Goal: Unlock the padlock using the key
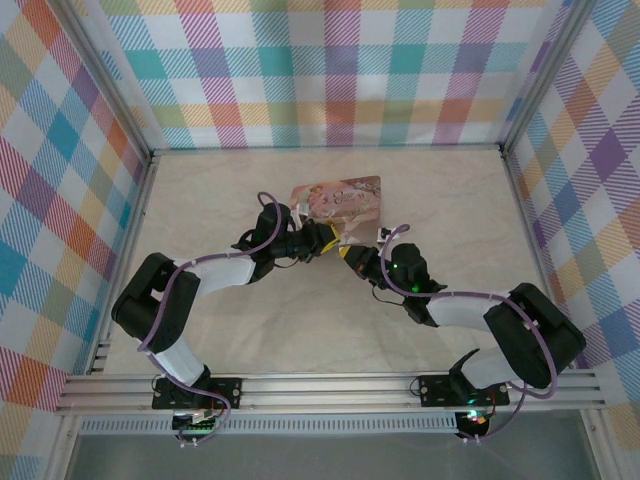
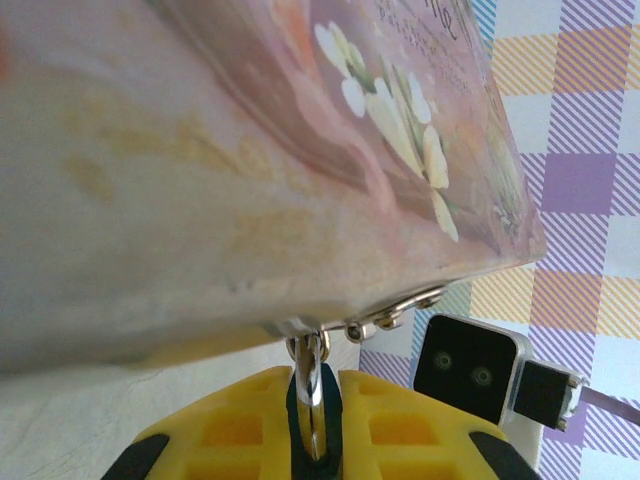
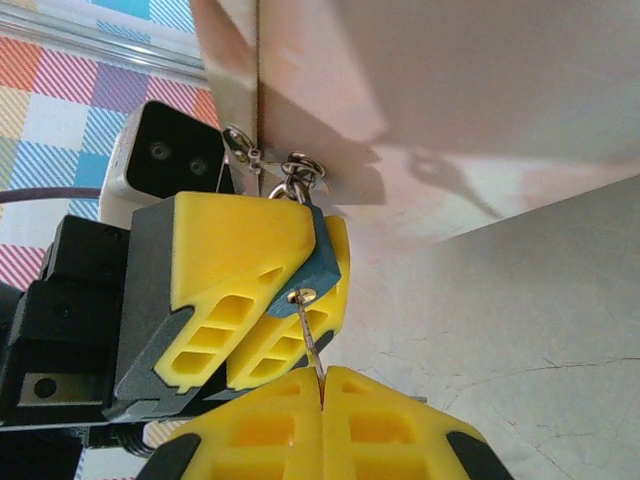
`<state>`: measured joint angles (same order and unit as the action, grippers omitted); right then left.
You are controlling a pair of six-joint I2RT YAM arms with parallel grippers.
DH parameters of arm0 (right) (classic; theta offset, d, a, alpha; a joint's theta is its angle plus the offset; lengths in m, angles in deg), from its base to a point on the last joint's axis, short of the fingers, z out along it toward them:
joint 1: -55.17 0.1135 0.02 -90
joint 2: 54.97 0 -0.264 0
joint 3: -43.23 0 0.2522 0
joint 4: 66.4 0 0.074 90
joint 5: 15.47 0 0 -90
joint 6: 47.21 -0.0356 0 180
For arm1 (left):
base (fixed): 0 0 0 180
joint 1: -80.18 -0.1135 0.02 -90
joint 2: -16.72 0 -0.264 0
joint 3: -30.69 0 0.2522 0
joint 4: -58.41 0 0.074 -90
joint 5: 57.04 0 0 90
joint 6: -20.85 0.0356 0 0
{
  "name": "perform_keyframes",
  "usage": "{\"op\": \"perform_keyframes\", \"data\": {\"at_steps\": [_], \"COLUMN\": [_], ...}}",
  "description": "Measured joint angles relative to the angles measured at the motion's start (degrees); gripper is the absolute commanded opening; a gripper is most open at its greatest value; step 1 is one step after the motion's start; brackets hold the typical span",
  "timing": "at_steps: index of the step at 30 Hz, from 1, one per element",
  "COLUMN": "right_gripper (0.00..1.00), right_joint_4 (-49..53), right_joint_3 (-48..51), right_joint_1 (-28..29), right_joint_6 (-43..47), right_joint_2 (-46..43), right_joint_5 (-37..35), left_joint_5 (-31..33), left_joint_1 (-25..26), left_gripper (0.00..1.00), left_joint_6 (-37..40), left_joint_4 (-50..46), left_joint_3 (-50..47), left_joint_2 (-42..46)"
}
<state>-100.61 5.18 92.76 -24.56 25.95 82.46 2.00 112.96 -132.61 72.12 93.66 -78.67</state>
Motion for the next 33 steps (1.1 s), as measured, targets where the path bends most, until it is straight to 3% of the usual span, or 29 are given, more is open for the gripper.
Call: {"op": "perform_keyframes", "data": {"at_steps": [15, 33], "right_gripper": [0.0, 0.0], "right_joint_4": [-4.09, -27.56], "right_joint_3": [-0.07, 3.02], "right_joint_1": [0.0, 0.59], "right_joint_6": [-9.75, -27.98], "right_joint_2": [1.9, 14.23], "right_joint_5": [-0.66, -2.82], "left_joint_5": [1.29, 3.41], "left_joint_1": [0.04, 0.04], "left_gripper": [0.12, 0.11], "left_joint_6": [0.0, -0.02], "left_joint_4": [2.4, 2.99], "left_joint_3": [-0.46, -0.76], "left_joint_2": [0.13, 0.28]}}
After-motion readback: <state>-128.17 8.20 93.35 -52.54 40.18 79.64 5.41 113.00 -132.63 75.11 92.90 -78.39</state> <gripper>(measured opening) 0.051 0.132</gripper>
